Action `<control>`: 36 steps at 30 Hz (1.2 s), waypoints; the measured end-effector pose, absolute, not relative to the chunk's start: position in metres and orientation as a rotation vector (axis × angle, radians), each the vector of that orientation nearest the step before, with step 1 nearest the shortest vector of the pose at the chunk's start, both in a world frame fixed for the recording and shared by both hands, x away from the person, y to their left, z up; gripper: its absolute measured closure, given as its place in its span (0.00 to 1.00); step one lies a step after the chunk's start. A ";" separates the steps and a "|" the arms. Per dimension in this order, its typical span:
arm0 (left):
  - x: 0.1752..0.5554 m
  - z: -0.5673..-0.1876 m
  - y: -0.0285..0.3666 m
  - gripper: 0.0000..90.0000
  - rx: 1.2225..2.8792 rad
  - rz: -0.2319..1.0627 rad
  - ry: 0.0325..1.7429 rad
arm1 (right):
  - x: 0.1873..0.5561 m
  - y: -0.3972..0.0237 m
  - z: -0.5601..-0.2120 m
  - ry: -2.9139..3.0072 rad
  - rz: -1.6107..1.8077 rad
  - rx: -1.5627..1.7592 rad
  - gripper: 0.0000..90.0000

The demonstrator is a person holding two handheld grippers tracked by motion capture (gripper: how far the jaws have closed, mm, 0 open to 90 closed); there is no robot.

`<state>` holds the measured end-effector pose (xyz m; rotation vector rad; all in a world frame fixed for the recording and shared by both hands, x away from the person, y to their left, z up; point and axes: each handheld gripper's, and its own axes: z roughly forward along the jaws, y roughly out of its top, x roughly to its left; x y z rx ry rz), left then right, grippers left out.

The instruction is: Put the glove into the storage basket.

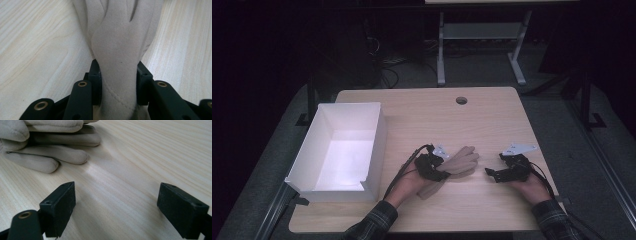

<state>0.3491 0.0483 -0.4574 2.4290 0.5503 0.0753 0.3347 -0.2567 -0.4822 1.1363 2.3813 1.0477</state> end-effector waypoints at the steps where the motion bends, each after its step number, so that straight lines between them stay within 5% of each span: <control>1: 0.349 -0.457 0.048 0.74 2.429 0.075 0.550 | 0.335 -0.257 -0.482 2.381 1.049 1.136 0.16; 11: 0.350 -0.446 0.050 0.74 2.413 0.039 0.587 | 0.335 -0.257 -0.482 2.380 1.053 1.137 0.16; 36: 0.356 -0.345 0.087 0.74 2.285 0.090 0.712 | 0.335 -0.256 -0.483 2.376 1.057 1.140 0.16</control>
